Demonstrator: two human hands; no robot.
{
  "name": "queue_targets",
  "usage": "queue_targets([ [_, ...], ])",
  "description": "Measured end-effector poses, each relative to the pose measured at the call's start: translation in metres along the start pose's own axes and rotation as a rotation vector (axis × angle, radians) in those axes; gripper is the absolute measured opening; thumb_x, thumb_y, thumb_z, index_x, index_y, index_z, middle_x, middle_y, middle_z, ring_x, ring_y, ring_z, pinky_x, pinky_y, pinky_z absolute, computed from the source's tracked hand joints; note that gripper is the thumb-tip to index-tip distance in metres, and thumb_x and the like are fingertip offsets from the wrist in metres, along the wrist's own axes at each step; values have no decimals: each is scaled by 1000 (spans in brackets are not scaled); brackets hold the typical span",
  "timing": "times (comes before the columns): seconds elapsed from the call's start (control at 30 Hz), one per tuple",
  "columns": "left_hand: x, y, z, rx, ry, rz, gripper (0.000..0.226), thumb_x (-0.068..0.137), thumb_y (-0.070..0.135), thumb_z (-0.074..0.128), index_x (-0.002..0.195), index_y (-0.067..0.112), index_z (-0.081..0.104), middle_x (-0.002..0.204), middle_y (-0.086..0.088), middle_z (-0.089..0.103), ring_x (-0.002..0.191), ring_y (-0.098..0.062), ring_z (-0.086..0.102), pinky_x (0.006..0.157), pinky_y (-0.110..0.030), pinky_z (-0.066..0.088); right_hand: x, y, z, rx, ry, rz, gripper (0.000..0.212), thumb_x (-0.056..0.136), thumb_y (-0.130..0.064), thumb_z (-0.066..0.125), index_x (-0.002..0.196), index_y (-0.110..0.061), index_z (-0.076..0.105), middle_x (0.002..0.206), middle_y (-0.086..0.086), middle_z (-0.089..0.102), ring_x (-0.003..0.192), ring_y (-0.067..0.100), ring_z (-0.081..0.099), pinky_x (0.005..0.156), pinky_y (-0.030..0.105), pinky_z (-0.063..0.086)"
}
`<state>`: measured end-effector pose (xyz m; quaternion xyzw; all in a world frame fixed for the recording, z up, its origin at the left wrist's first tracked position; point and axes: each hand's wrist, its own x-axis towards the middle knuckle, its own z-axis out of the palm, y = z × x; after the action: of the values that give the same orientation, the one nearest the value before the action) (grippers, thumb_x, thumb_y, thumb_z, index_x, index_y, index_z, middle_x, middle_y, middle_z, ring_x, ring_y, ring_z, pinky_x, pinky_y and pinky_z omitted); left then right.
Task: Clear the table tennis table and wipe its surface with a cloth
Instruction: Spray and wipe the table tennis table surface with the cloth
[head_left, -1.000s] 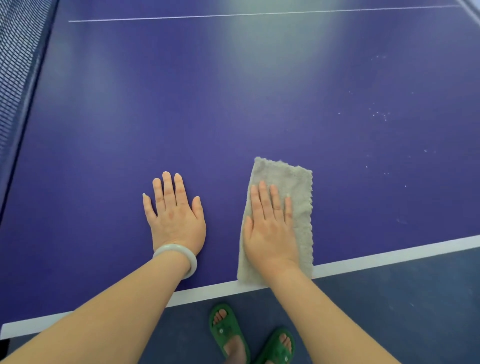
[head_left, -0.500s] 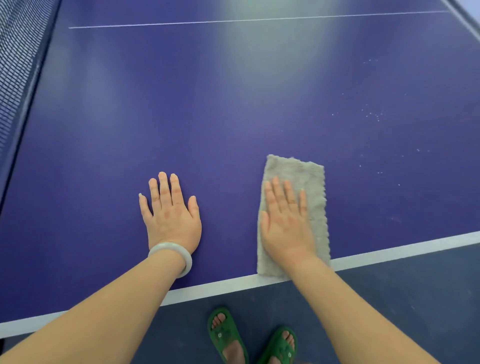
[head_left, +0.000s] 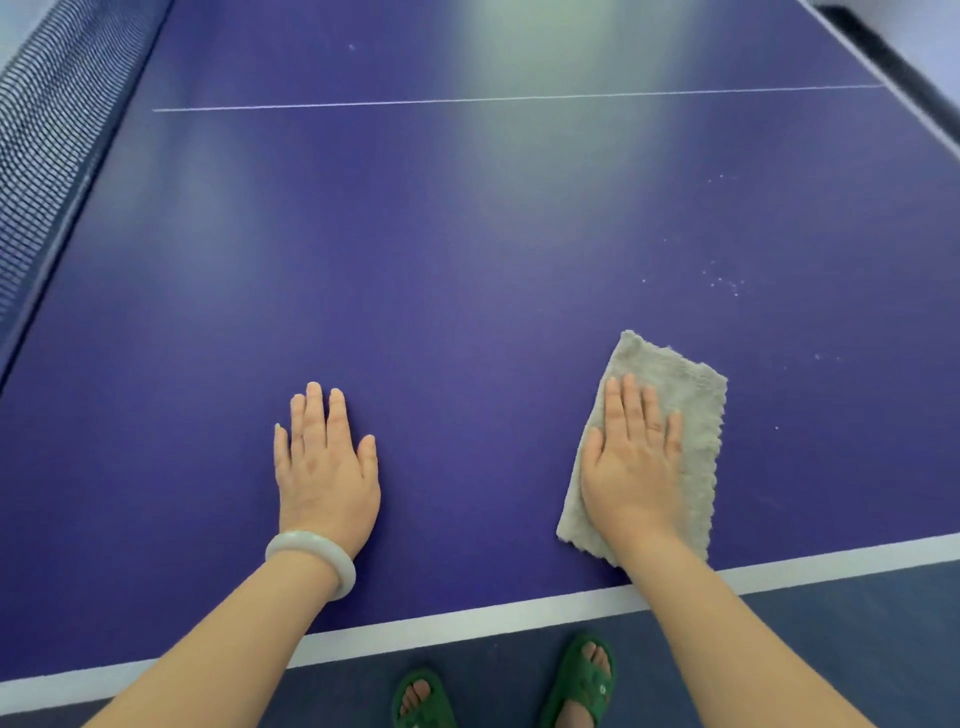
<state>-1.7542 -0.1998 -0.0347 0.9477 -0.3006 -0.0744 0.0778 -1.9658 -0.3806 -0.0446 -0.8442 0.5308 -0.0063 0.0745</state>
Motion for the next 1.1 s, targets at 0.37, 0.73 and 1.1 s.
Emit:
queue_targets([
  [0.37, 11, 116, 24, 74, 2, -156, 66, 102, 47, 10, 157, 15, -8, 165, -8, -9, 151, -28, -11, 122, -52, -2, 37, -19, 2, -24, -49, -591, 60, 100, -39, 17, 158, -22, 16, 165, -4, 10, 152, 16, 4, 121, 45, 2],
  [0.73, 13, 117, 28, 94, 32, -188, 61, 101, 38, 0, 157, 14, 8, 165, -9, 6, 152, -28, 1, 122, -53, 7, 60, -27, 0, -25, -37, -611, 61, 100, -36, 22, 157, -15, 17, 165, 3, 11, 152, 25, 5, 119, 55, 13],
  [1.1, 14, 116, 35, 139, 28, -192, 64, 100, 40, 4, 157, 14, 14, 164, -9, 10, 152, -27, 3, 122, -52, 9, 182, 1, -17, -23, -139, -226, 60, 102, -38, 13, 158, -23, -4, 165, -4, -9, 152, 20, -11, 121, 50, -8],
])
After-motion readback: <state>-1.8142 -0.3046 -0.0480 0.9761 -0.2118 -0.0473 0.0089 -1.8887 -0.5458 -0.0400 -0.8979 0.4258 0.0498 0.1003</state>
